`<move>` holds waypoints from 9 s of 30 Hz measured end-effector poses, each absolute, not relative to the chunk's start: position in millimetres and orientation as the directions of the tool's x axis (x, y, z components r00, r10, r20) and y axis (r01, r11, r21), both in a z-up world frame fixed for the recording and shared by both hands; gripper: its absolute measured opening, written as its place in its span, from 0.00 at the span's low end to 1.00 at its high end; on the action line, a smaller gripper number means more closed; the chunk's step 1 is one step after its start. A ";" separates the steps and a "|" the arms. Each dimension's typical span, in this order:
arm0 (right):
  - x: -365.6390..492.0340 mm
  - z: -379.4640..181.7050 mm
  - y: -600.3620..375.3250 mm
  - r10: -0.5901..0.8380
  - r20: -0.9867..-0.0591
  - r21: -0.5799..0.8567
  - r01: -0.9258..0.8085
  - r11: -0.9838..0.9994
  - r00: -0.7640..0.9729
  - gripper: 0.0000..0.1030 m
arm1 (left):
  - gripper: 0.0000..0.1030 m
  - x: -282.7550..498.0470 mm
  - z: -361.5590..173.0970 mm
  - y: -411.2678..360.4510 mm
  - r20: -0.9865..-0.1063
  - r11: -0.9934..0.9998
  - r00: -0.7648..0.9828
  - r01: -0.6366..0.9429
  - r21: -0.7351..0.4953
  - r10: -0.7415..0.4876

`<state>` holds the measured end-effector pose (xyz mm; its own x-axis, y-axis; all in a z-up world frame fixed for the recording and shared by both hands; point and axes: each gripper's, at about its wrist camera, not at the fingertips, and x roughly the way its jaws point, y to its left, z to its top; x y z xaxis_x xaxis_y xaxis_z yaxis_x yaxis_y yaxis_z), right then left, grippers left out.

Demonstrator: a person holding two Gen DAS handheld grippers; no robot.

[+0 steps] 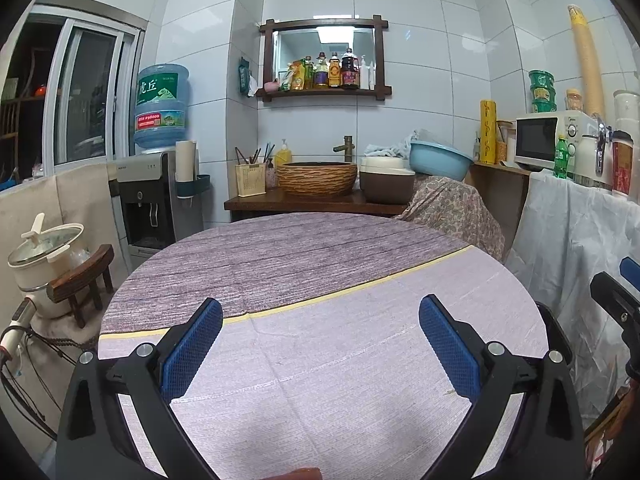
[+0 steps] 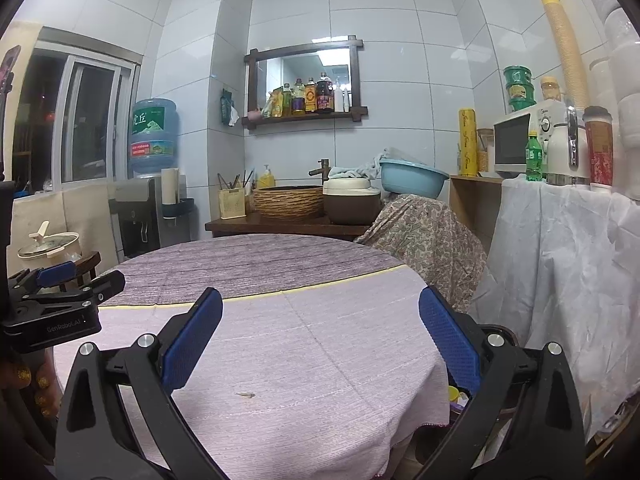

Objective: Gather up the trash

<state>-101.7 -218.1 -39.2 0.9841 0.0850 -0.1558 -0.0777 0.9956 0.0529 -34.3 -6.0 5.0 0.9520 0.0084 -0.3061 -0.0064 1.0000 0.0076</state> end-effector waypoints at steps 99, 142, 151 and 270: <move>-97.3 -43.8 -227.3 0.092 -0.177 0.052 -0.084 0.995 0.980 0.94 | 0.95 -35.2 7.2 -14.7 -0.339 0.999 0.940 -0.031 -0.006 0.027; -96.9 -42.8 -227.1 0.089 -0.181 0.056 -0.080 0.995 0.979 0.94 | 0.95 -29.9 4.9 -6.7 -0.346 1.000 0.938 -0.016 -0.003 0.014; -96.6 -43.8 -227.9 0.090 -0.182 0.056 -0.081 0.995 0.979 0.94 | 0.95 -28.9 4.8 -5.0 -0.346 1.000 0.938 -0.012 -0.004 0.010; -94.4 -49.2 -214.9 0.090 -0.197 0.062 -0.080 0.995 0.976 0.94 | 0.95 -25.5 6.3 0.3 -0.362 1.000 0.932 -0.006 -0.018 -0.001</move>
<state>-94.4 -214.9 -49.2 0.9763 0.0905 -0.1968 -0.0797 0.9949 0.0620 -25.5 0.3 6.3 0.9320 -0.0005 -0.3625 -0.0064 0.9998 -0.0181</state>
